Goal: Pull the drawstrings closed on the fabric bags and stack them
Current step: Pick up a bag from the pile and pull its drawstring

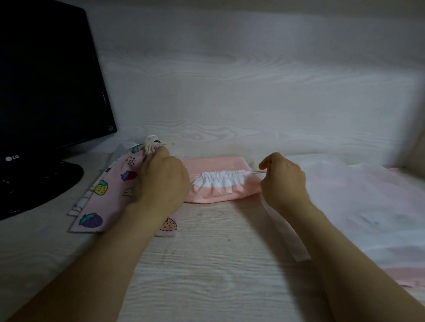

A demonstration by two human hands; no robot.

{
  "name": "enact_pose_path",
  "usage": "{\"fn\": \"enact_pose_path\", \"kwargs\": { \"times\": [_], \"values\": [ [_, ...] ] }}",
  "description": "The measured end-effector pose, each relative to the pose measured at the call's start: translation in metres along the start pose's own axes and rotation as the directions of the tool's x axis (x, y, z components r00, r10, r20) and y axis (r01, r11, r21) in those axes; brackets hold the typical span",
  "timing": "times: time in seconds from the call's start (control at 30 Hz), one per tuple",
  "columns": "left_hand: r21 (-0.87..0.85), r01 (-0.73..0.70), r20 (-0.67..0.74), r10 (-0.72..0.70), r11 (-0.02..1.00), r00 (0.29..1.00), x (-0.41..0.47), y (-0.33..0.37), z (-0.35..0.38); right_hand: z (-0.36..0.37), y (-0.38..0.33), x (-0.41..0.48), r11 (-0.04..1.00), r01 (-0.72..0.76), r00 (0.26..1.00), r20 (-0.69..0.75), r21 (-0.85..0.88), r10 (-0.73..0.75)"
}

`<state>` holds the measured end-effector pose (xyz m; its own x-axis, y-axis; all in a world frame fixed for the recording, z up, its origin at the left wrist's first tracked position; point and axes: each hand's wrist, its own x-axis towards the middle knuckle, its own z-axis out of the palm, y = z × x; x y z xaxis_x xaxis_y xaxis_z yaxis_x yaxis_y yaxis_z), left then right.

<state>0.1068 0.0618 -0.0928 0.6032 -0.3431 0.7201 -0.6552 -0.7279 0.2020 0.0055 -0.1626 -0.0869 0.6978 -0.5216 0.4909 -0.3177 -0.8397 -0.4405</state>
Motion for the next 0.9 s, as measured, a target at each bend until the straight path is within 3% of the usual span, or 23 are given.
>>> {"fn": "enact_pose_path", "kwargs": {
  "times": [0.1, 0.23, 0.4, 0.57, 0.67, 0.8, 0.83, 0.9],
  "values": [
    [0.006, 0.048, 0.007, -0.048, 0.999, 0.999, -0.002, 0.006, -0.004, -0.001, 0.007, 0.003, 0.996, -0.082, 0.995, 0.057, 0.027, 0.08],
    [0.015, 0.25, 0.077, -0.251, 0.968, 0.965, -0.001, -0.004, -0.002, -0.003, 0.016, 0.006, 0.984, -0.171, 0.984, 0.066, 0.05, 0.168],
    [0.013, 0.356, 0.037, -0.356, 0.934, 0.934, 0.004, -0.004, -0.005, -0.003, 0.023, 0.007, 0.973, -0.19, 0.982, -0.047, -0.13, 0.185],
    [0.033, 0.257, -0.004, -0.257, 0.966, 0.966, 0.004, -0.002, -0.005, -0.001, 0.023, 0.004, 0.949, -0.141, 0.986, -0.122, -0.281, 0.111],
    [0.005, 0.115, 0.034, -0.115, 0.993, 0.993, -0.004, -0.002, -0.005, -0.001, 0.028, 0.002, 0.98, -0.096, 0.991, -0.113, -0.173, 0.077],
    [-0.063, 0.074, 0.055, -0.071, 0.995, 0.996, -0.005, -0.005, -0.007, -0.007, 0.019, -0.001, 0.988, -0.018, 0.999, -0.039, 0.154, 0.024],
    [-0.076, 0.062, 0.036, -0.059, 0.995, 0.998, -0.004, -0.006, -0.005, -0.008, 0.016, -0.001, 0.984, -0.014, 1.0, -0.005, 0.176, 0.015],
    [-0.078, 0.033, -0.009, -0.034, 0.996, 0.999, -0.005, -0.006, -0.001, -0.009, 0.01, -0.002, 0.998, 0.034, 0.998, 0.056, 0.061, -0.037]
  ]
}}
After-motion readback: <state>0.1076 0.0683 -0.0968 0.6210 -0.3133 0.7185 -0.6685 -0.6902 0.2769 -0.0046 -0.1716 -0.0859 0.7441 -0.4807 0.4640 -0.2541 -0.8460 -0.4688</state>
